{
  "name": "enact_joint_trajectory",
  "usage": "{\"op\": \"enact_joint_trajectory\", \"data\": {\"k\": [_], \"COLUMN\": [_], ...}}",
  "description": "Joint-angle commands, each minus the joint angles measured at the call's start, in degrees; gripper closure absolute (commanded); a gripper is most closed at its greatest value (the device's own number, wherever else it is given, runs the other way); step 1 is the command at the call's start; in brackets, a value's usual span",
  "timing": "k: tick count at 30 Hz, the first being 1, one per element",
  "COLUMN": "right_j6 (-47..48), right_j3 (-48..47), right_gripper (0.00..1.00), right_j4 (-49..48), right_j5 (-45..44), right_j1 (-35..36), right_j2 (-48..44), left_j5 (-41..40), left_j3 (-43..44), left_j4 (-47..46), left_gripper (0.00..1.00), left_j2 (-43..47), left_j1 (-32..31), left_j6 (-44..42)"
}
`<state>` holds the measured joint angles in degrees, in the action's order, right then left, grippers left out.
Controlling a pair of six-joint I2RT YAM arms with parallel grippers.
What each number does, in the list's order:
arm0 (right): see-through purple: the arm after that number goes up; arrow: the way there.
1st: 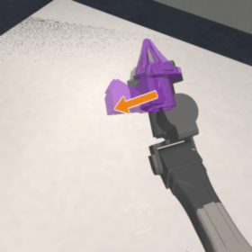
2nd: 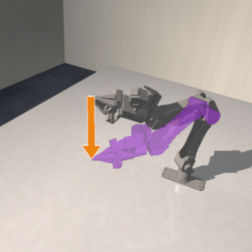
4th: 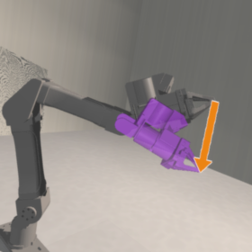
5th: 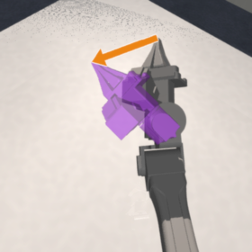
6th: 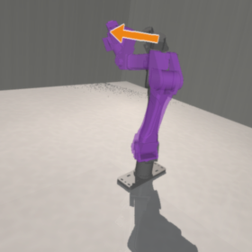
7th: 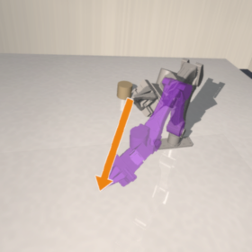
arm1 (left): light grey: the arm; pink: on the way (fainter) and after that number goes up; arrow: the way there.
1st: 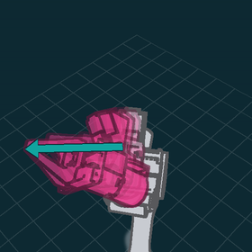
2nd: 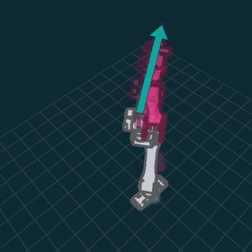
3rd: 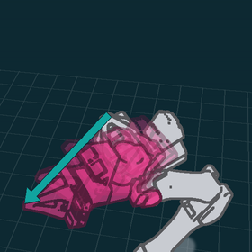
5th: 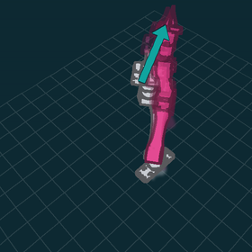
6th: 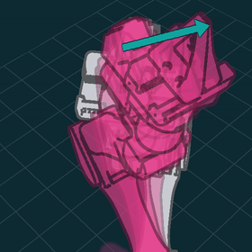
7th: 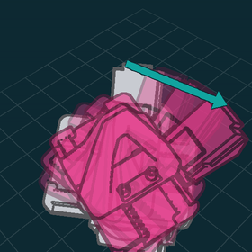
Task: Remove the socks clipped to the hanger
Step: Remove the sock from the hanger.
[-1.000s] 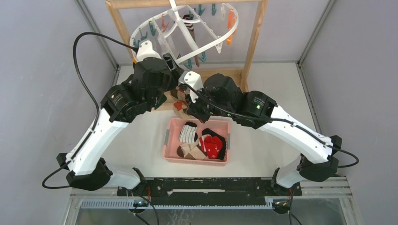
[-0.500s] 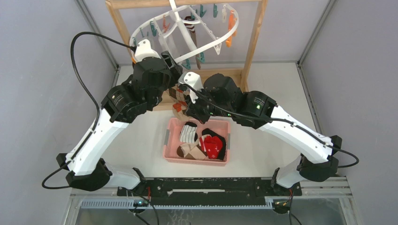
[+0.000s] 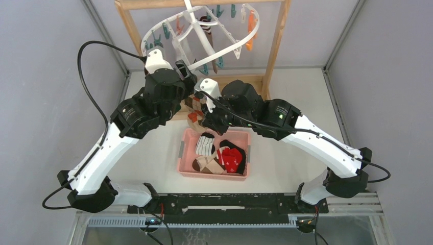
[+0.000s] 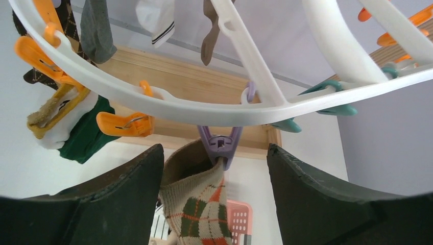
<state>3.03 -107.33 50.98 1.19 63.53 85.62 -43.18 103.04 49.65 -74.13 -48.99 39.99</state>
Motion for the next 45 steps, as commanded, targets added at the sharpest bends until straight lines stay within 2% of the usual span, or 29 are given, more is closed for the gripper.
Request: {"op": "enact_joint_trajectory", "data": {"k": [1,5,11,14,18,26,33,40,42,45], "right_j6": [-1.51,-1.86,-2.04,-2.06,-2.14,-1.97,-1.76,-1.71,-1.71,-1.71], "right_j3": [-1.76,-1.83,-1.83,-1.78,-1.90,-1.90,-1.75,-0.73,-0.65,-0.51], "right_gripper": [1.00,1.00,1.00,1.00,1.00,1.00,1.00,1.00,1.00,1.00], "right_j4": [-0.93,-0.56,-0.36,-0.34,-0.49,-0.44,-0.11,-0.18,-0.25,-0.25], "right_j5": [0.40,0.32,-0.03,-0.07,-0.05,-0.08,-0.23,-0.23,-0.19,-0.14], "right_j1": [0.62,0.83,1.20,1.32,1.55,1.81,1.96,2.08,2.07,2.08], "right_j2": [-2.56,-2.80,-3.08,-2.96,-3.01,-2.95,-2.92,-3.18,-3.18,-3.18], "left_j5": [-1.96,-2.44,-2.79,-2.70,-2.35,-2.32,-2.26,-1.92,-1.70,-1.13], "left_j3": [-3.96,-7.70,-8.78,-8.91,-8.42,-7.50,-6.69,-6.72,-6.72,-6.72], "left_j4": [-7.23,-12.74,-16.12,-17.37,-17.66,-17.04,-16.34,-15.99,-15.96,-15.93], "left_gripper": [0.23,0.24,0.26,0.30,0.34,0.35,0.43,0.61,0.76,0.83], "left_j2": [2.53,3.99,4.12,3.88,3.24,2.29,1.78,2.05,2.14,2.23], "left_j1": [0.29,0.26,0.47,0.61,0.74,1.21,1.61,1.94,2.08,2.34], "left_j6": [-2.76,-4.39,-5.44,-5.54,-5.53,-5.53,-5.62,-5.40,-5.28,-5.27]}}
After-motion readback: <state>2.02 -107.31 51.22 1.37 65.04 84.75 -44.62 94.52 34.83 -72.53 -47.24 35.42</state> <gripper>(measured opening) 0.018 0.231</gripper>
